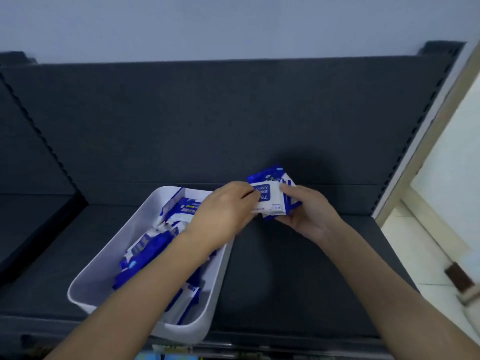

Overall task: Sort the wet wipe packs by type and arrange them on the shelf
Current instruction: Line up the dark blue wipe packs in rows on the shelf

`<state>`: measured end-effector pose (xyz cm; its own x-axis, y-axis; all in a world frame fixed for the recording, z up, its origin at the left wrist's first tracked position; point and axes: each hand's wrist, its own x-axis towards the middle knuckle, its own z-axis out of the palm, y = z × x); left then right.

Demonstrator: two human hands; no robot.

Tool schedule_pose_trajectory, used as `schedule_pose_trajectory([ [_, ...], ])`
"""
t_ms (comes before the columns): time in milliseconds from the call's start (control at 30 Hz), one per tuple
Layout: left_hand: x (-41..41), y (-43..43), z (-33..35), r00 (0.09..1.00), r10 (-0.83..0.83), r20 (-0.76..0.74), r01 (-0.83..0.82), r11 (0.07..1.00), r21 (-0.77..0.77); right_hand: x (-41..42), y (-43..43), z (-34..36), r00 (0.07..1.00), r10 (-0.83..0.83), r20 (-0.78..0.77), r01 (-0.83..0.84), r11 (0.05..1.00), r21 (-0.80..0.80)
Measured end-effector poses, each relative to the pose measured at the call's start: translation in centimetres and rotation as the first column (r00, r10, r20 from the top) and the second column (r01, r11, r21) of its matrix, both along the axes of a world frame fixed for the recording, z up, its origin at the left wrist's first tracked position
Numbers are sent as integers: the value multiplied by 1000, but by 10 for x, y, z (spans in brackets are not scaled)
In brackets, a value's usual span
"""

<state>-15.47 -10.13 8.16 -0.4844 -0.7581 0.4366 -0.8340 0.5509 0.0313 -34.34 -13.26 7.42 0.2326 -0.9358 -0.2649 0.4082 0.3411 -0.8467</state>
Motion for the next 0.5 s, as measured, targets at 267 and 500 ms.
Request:
schedule_pose_trajectory([
  [267,-90,-17,-44,957,243,-159,-149,880,452,-89,-18,-41,972,-96,-215,99,995,5],
  [500,-120,-39,-96,833,480,-276,-192,718,669,-137,-36,-87,952,-1,-306,16,999,48],
])
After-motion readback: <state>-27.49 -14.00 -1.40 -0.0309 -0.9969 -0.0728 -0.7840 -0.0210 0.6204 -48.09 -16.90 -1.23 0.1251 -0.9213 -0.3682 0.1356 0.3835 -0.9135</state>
